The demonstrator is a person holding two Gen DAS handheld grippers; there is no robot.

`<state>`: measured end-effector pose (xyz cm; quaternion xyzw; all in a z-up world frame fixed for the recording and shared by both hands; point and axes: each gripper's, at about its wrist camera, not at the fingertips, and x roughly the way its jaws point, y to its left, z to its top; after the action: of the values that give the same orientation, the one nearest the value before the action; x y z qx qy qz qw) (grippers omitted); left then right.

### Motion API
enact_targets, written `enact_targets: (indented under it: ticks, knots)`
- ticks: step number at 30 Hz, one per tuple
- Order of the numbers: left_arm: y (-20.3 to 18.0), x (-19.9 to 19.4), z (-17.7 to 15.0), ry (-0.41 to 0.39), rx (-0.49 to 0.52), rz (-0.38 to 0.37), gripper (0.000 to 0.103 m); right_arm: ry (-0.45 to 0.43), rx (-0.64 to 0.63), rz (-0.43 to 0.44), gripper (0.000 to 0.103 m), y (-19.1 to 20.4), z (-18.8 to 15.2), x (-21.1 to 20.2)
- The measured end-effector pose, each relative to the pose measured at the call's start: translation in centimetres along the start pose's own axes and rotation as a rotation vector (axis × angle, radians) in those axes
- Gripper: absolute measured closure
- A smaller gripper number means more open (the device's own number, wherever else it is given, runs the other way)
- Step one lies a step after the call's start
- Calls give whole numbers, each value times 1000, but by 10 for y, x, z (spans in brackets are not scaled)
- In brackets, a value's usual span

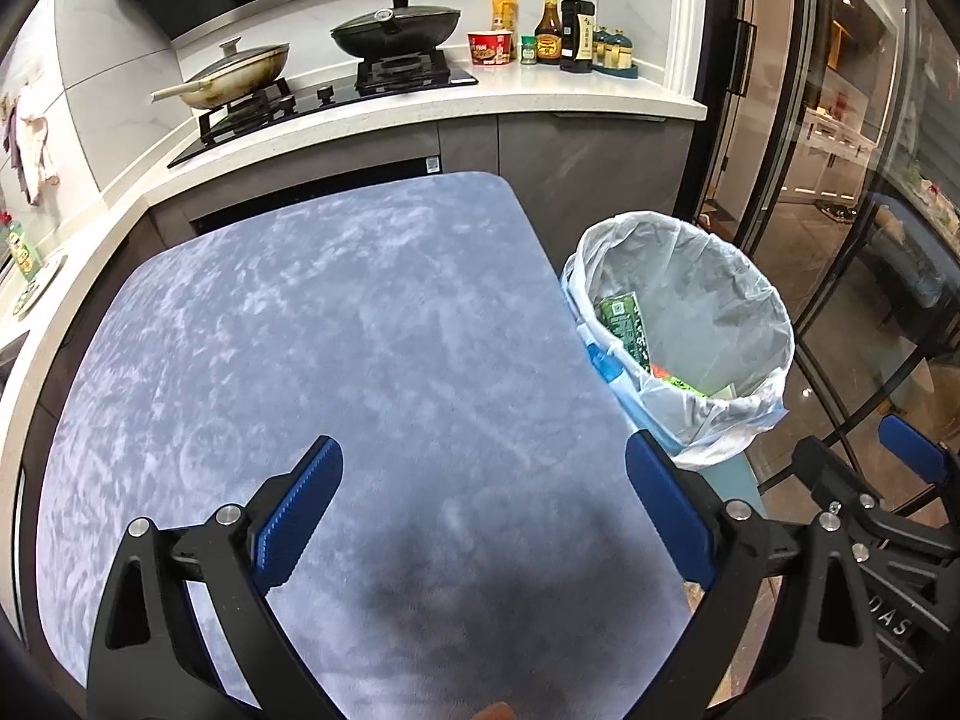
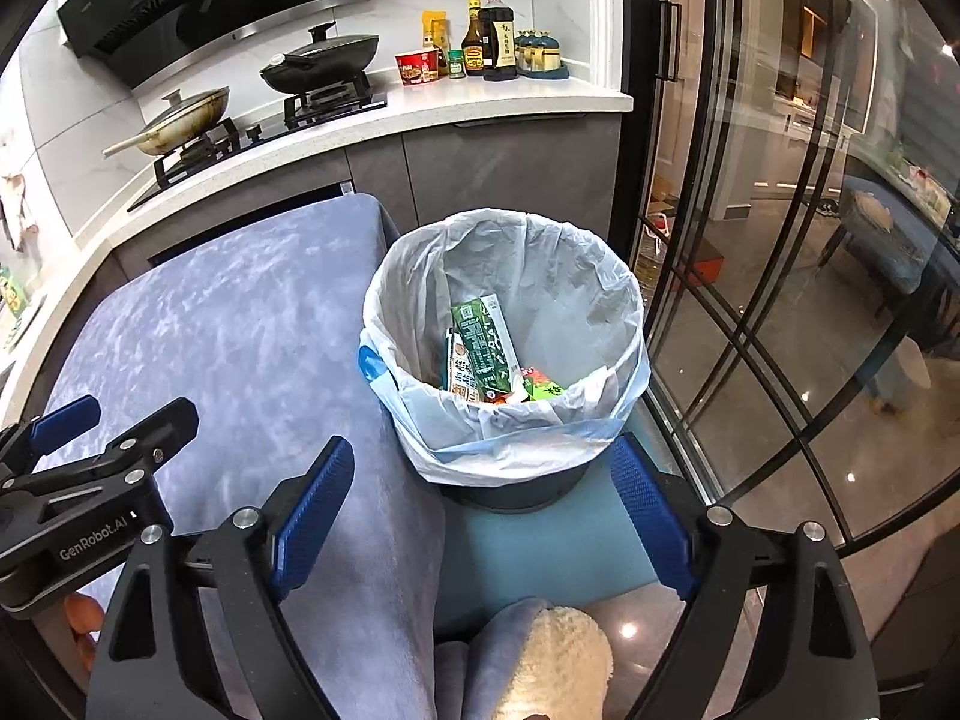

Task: Collect trash

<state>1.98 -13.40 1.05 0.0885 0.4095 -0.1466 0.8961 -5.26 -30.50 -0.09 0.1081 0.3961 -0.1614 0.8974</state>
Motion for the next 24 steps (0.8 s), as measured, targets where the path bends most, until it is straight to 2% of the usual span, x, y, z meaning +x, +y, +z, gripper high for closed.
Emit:
enact_targets:
  ticks: [24]
  knots:
    - [-12, 1, -16, 19, 29, 25, 11, 27, 3, -15, 18, -5, -15, 3]
